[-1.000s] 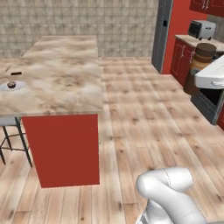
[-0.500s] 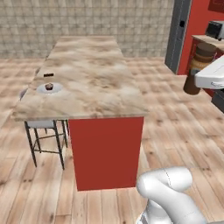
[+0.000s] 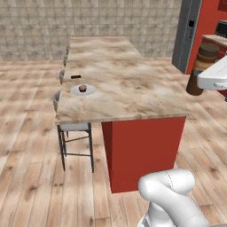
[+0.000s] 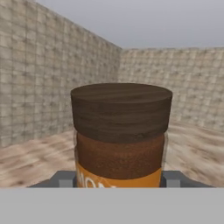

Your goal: Take the cinnamon bottle from the cabinet and place it on the dining table, next to the plate with the cupcake. Then take the chocolate from the dining counter and place it on the cupcake plate.

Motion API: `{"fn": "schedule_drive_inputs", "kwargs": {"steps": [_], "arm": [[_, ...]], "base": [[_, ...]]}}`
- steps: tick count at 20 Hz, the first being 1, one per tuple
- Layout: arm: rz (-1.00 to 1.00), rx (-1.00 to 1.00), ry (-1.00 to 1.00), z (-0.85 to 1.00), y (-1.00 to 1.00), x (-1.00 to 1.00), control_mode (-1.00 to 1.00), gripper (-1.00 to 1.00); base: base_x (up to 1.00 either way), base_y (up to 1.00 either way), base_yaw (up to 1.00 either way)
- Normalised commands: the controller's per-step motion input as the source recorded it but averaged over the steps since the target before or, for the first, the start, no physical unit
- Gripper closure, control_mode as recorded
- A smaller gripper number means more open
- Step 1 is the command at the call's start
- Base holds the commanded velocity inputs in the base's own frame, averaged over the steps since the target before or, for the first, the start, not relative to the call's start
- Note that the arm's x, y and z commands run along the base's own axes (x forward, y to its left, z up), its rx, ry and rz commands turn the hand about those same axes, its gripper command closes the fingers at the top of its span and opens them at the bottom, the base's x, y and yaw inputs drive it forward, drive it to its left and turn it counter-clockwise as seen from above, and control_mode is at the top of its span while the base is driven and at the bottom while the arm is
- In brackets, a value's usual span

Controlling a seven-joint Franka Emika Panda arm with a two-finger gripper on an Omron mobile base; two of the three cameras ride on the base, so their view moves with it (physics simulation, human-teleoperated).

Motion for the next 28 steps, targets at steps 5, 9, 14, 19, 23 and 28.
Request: {"fn": "schedule_drive_inputs", "kwargs": {"steps": [5,9,14,19,23,28], "arm": [[0.00,0.00,0.00,0.00,0.00,0.00,1.00,1.00],[0.00,0.00,0.00,0.00,0.00,0.00,1.00,1.00],[0.00,0.00,0.00,0.00,0.00,0.00,1.00,1.00],[0.00,0.00,0.00,0.00,0.00,0.00,1.00,1.00],[0.00,0.00,0.00,0.00,0.00,0.00,1.00,1.00],[0.00,0.00,0.00,0.00,0.00,0.00,1.00,1.00]], "base": [[0.29,1.00,-0.29],[0.31,1.00,-0.35],[0.29,1.00,-0.41],[0.28,1.00,-0.48],[0.33,1.00,-0.55],[0.32,1.00,-0.58]]}}
